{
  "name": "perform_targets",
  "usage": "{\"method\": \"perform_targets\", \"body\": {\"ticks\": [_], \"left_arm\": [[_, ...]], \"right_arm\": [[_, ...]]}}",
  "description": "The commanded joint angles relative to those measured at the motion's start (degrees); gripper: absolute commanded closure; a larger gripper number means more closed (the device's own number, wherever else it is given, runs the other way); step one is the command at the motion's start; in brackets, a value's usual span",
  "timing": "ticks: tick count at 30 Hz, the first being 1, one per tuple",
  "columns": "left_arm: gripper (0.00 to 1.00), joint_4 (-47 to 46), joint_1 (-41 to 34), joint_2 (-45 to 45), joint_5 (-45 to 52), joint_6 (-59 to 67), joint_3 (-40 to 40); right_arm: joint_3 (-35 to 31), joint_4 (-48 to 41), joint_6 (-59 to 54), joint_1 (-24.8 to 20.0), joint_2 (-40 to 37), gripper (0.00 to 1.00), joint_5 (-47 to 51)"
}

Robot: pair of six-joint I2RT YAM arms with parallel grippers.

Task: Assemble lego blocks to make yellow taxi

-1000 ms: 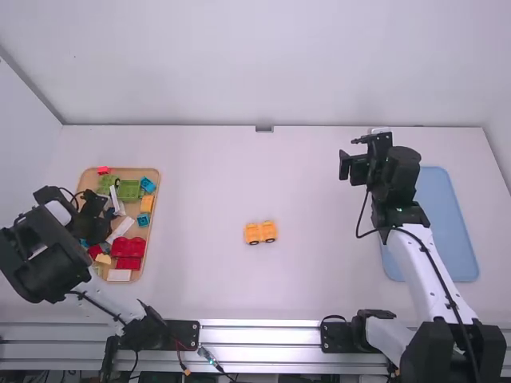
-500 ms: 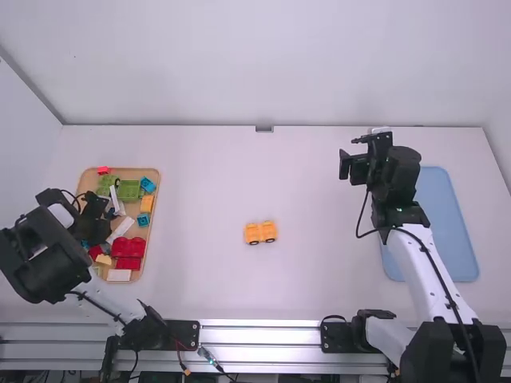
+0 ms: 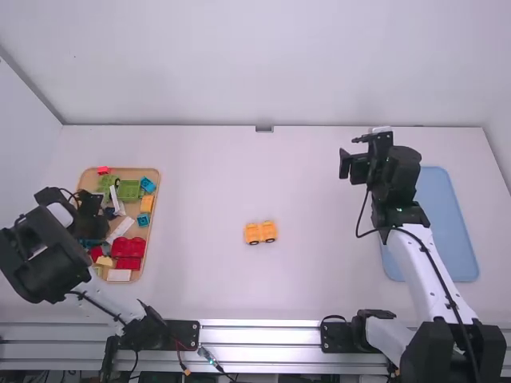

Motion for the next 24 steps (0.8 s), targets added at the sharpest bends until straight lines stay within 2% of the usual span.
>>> {"method": "perform_targets", "body": {"ticks": [1,6,9,12,15,16,17,19,20,21,22,23,24], "left_arm": [[0.91,-1.29,-0.33,-1.11,2.36,-5.57,2.40],[0.90,-1.64,-0.46,-4.94,9.22,-5.05,2.69],[0.94,-1.62,-1.20,-8.57,14.78,-5.03,2.67],[0.98,-0.31,-4.15,-14.99,17.09,-5.31,1.31],[0.98,5.68,-9.73,-21.86,15.23,-6.97,-2.93],[0.98,9.94,-13.73,-25.33,14.78,-6.91,-5.81],[0.98,9.94,-13.73,-25.33,14.78,-6.91,-5.81],[0.98,19.47,-22.03,-30.91,14.80,-6.78,-11.72],[0.98,20.15,-22.58,-31.19,14.86,-6.78,-12.07],[0.98,25.33,-26.75,-33.07,15.17,-6.80,-14.84],[0.97,28.83,-29.33,-33.92,15.17,-7.02,-16.50],[0.90,34.71,-34.14,-34.67,15.13,-6.93,-19.17],[0.90,36.06,-35.34,-34.71,15.04,-6.93,-19.74]], "right_arm": [[2.23,0.85,4.24,0.11,0.33,0.01,-0.11],[2.23,2.95,12.39,0.04,0.35,0.01,-0.17],[2.23,3.41,17.11,0.33,0.39,0.01,-1.84],[2.23,4.50,14.82,1.44,1.31,0.01,-10.25],[2.23,7.21,12.94,2.36,3.72,0.01,-19.80],[2.23,9.01,12.92,2.80,5.18,0.01,-23.98],[2.23,9.01,12.92,2.80,5.18,0.01,-23.98],[2.23,13.27,13.05,3.45,8.74,0.01,-30.64],[2.23,13.94,13.33,3.58,9.29,0.01,-31.39],[2.23,16.35,15.23,4.04,11.30,0.01,-33.03],[2.23,17.81,16.59,4.35,12.50,0.01,-33.64],[2.23,21.27,19.06,5.35,15.15,0.01,-35.58],[2.23,21.94,19.21,5.66,15.67,0.01,-36.28]]}}
